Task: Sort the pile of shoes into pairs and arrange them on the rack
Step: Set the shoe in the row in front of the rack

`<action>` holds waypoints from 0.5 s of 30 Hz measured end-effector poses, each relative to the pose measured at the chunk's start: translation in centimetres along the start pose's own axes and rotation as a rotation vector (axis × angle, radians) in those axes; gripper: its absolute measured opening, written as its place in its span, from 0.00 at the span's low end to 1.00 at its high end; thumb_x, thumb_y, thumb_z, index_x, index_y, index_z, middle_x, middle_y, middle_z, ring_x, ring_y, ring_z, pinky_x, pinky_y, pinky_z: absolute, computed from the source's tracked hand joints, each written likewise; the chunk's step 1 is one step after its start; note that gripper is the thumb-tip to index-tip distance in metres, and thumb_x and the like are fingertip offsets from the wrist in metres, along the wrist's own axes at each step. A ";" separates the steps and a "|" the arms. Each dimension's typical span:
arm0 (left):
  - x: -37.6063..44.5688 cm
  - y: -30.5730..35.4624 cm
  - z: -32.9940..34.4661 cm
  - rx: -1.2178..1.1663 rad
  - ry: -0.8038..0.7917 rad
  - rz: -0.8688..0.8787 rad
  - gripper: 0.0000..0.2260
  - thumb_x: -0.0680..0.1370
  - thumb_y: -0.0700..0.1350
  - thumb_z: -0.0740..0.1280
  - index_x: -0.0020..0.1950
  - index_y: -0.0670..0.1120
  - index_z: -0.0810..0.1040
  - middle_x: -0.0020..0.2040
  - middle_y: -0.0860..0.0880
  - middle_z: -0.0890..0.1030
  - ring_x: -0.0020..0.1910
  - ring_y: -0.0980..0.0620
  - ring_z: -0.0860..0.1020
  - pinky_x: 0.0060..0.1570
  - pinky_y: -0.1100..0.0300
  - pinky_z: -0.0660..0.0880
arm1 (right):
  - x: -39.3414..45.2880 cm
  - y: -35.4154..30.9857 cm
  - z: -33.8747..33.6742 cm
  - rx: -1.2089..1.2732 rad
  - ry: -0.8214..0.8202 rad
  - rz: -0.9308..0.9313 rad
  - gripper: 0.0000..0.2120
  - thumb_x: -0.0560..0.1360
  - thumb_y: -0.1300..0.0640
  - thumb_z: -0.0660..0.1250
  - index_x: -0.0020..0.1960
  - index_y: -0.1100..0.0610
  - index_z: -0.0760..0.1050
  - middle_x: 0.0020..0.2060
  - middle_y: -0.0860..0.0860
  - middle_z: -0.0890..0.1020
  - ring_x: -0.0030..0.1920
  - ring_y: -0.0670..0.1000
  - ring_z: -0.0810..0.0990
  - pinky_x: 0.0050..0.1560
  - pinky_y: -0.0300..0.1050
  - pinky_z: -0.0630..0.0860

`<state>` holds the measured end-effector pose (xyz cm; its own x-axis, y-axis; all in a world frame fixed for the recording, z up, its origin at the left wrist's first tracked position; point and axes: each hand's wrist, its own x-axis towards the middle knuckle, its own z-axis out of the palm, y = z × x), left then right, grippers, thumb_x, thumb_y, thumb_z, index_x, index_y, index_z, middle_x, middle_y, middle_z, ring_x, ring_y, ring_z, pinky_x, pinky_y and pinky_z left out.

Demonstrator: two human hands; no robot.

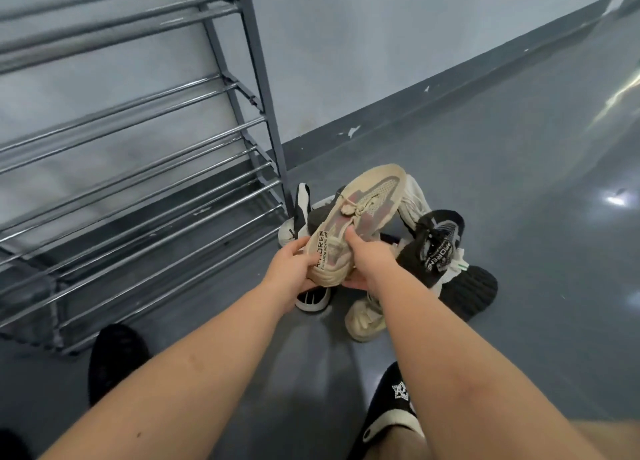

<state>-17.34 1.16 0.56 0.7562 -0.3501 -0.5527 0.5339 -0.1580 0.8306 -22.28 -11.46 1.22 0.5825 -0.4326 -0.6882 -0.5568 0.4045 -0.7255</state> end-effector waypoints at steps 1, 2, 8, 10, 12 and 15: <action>-0.6 0.1 -1.2 -0.039 -0.012 -0.008 0.13 0.77 0.34 0.60 0.56 0.49 0.74 0.49 0.49 0.82 0.46 0.50 0.82 0.39 0.54 0.79 | -0.4 0.1 1.1 0.000 -0.027 -0.038 0.18 0.75 0.42 0.64 0.56 0.55 0.73 0.49 0.55 0.82 0.51 0.58 0.80 0.44 0.54 0.81; -1.2 0.1 -2.4 -0.066 -0.025 -0.017 0.13 0.77 0.33 0.60 0.54 0.49 0.75 0.48 0.49 0.83 0.45 0.51 0.82 0.38 0.54 0.79 | -0.8 0.3 2.3 -0.020 -0.056 -0.080 0.17 0.75 0.43 0.65 0.55 0.54 0.74 0.48 0.55 0.82 0.50 0.57 0.81 0.45 0.55 0.81; -5.3 -1.0 -12.6 -0.051 -0.004 -0.036 0.07 0.77 0.43 0.65 0.52 0.51 0.79 0.41 0.52 0.85 0.39 0.54 0.83 0.37 0.60 0.78 | -4.1 2.5 10.0 -0.199 -0.302 -0.081 0.18 0.76 0.48 0.66 0.58 0.61 0.76 0.46 0.57 0.81 0.40 0.53 0.80 0.36 0.45 0.78; -6.7 -2.0 -16.0 -0.043 0.035 -0.056 0.05 0.77 0.44 0.65 0.51 0.50 0.78 0.41 0.52 0.85 0.40 0.53 0.82 0.40 0.59 0.78 | -5.3 3.7 12.7 -0.266 -0.375 -0.023 0.16 0.77 0.49 0.65 0.57 0.61 0.75 0.40 0.55 0.81 0.36 0.51 0.79 0.32 0.44 0.77; -8.0 -3.2 -19.0 -0.085 0.046 -0.094 0.05 0.78 0.43 0.64 0.51 0.49 0.78 0.40 0.52 0.85 0.39 0.54 0.83 0.38 0.60 0.79 | -6.5 4.9 15.3 -0.334 -0.428 0.041 0.13 0.77 0.50 0.64 0.54 0.59 0.74 0.36 0.54 0.79 0.32 0.51 0.78 0.25 0.41 0.76; -9.6 -5.5 -22.7 -0.134 0.055 -0.184 0.05 0.78 0.45 0.63 0.50 0.48 0.78 0.37 0.53 0.85 0.34 0.58 0.83 0.32 0.64 0.78 | -7.5 7.1 18.7 -0.438 -0.422 0.065 0.14 0.77 0.52 0.65 0.57 0.62 0.74 0.39 0.57 0.79 0.33 0.53 0.77 0.34 0.49 0.78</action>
<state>-18.99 26.37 -0.23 0.6590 -0.2749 -0.7001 0.7076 -0.0891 0.7010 -19.48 9.73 1.16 0.6732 -0.0254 -0.7390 -0.7390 0.0114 -0.6736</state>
